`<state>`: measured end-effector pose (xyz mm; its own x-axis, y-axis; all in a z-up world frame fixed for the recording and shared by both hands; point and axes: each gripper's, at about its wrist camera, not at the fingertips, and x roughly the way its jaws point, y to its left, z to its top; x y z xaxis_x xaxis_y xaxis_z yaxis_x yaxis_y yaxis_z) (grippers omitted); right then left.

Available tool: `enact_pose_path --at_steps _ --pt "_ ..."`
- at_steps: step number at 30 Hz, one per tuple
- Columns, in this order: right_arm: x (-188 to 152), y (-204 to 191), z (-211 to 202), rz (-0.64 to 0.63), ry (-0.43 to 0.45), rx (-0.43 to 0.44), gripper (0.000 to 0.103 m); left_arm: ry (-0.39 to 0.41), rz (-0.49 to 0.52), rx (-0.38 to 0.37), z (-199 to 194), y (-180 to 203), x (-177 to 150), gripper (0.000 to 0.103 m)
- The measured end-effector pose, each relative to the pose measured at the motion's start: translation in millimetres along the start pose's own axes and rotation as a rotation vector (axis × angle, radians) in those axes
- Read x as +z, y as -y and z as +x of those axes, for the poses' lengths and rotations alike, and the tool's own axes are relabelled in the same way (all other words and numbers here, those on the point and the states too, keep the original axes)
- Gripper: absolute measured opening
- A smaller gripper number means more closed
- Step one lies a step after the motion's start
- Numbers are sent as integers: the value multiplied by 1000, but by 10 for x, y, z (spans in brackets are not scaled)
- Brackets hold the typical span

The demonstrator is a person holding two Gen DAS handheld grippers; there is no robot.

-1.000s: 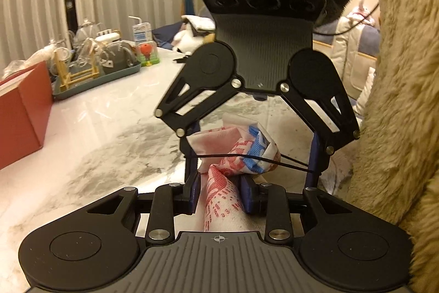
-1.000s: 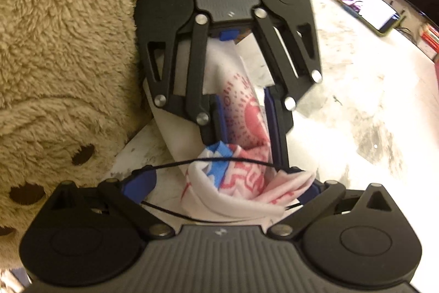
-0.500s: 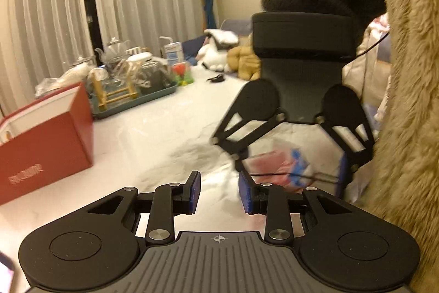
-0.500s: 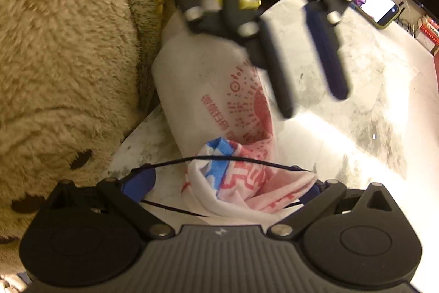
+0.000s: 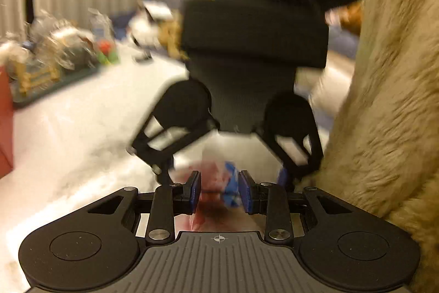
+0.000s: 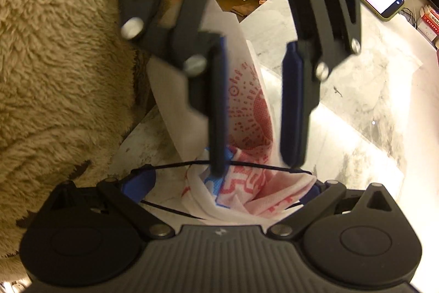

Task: Fold shopping bag
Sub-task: 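Open the left gripper and withdraw it while the right holds the banded bag, then move the left gripper back to the bag's top end while the right holds it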

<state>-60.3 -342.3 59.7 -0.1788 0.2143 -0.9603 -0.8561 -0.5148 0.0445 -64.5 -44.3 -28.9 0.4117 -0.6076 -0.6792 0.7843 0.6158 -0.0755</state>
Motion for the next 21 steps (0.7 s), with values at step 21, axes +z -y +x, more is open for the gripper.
enact_pose_path --at_steps 21 --pt "-395 -165 -389 18 -43 -5 103 -80 -214 114 -114 -74 29 42"
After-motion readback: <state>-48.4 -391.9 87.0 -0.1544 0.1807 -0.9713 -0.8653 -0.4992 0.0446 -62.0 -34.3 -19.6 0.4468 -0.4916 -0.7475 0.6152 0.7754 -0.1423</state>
